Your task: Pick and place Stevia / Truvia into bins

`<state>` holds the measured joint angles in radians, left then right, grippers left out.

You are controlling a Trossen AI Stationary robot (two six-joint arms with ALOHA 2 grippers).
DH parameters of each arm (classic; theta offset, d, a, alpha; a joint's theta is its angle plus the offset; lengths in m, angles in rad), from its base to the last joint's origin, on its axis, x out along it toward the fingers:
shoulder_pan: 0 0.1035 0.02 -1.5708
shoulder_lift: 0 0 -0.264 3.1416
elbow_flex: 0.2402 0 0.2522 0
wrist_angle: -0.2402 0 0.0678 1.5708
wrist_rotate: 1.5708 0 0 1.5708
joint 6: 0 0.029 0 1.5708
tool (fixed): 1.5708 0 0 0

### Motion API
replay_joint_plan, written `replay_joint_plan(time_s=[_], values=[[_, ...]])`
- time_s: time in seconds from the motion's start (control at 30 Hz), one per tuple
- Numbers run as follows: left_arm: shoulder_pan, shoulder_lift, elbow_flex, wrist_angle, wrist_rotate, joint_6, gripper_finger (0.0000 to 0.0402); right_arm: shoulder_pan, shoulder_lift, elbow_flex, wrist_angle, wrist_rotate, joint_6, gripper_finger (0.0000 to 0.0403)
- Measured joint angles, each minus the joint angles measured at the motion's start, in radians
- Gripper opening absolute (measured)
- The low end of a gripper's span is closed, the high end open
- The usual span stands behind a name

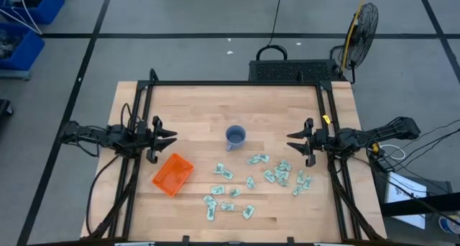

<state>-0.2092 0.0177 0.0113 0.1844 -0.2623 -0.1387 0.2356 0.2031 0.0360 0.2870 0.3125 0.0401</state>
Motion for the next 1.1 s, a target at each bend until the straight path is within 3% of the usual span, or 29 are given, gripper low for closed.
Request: replay_joint_plan(time_s=[0.6,0.73,0.93,1.1], values=[[0.0,0.0,0.0,0.0,0.0,0.005,0.0115,0.0,0.0,0.0,0.0,0.0,0.001,0.013],[0.0,0.0,0.0,0.001,0.0,-0.072,0.0115,0.0,0.0,0.0,0.0,-0.002,0.0,0.013],[0.0,0.0,0.0,0.0,-0.032,-0.101,0.0115,0.0,0.0,0.0,-0.009,0.076,0.0,0.013],[0.0,0.001,0.0,-0.002,-0.021,0.005,0.0115,0.0,0.002,0.0,0.003,0.079,-0.044,0.013]])
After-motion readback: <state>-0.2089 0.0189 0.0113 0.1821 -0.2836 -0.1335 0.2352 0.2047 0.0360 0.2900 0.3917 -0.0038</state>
